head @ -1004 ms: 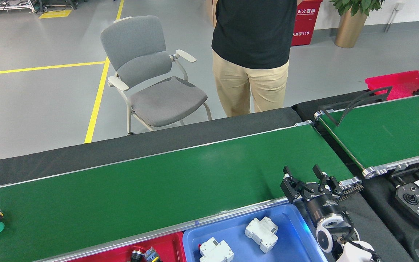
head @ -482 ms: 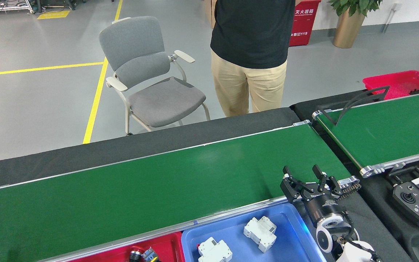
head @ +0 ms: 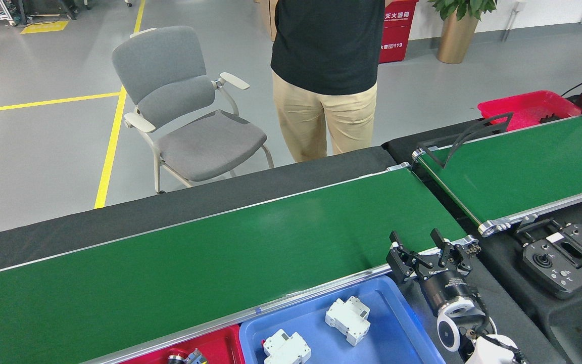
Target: Pick switch part from conveyor to tray
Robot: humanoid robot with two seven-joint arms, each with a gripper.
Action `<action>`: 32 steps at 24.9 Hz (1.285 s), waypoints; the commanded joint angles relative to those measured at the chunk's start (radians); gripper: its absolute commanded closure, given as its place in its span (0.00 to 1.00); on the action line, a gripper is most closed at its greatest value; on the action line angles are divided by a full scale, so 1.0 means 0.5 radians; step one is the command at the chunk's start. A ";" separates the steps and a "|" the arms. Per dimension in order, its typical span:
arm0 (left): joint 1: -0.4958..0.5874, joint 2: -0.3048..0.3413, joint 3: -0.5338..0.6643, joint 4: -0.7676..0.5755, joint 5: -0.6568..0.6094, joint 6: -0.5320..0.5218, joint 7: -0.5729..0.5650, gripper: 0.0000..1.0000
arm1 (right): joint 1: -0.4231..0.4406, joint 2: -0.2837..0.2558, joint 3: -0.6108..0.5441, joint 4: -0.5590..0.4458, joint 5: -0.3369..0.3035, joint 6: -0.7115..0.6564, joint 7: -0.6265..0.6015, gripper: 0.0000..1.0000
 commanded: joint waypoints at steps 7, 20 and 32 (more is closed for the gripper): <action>0.030 -0.015 -0.025 -0.076 0.000 -0.023 0.315 0.97 | -0.035 -0.013 -0.004 -0.032 -0.006 -0.029 -0.014 0.02; 1.248 -0.770 -0.090 -1.922 0.120 -0.919 0.272 0.91 | -0.022 -0.016 -0.040 -0.029 -0.009 -0.023 -0.014 0.02; 1.346 -1.169 -0.111 -2.042 0.126 -0.919 0.300 0.00 | -0.035 -0.013 -0.031 -0.029 -0.012 -0.026 -0.011 0.02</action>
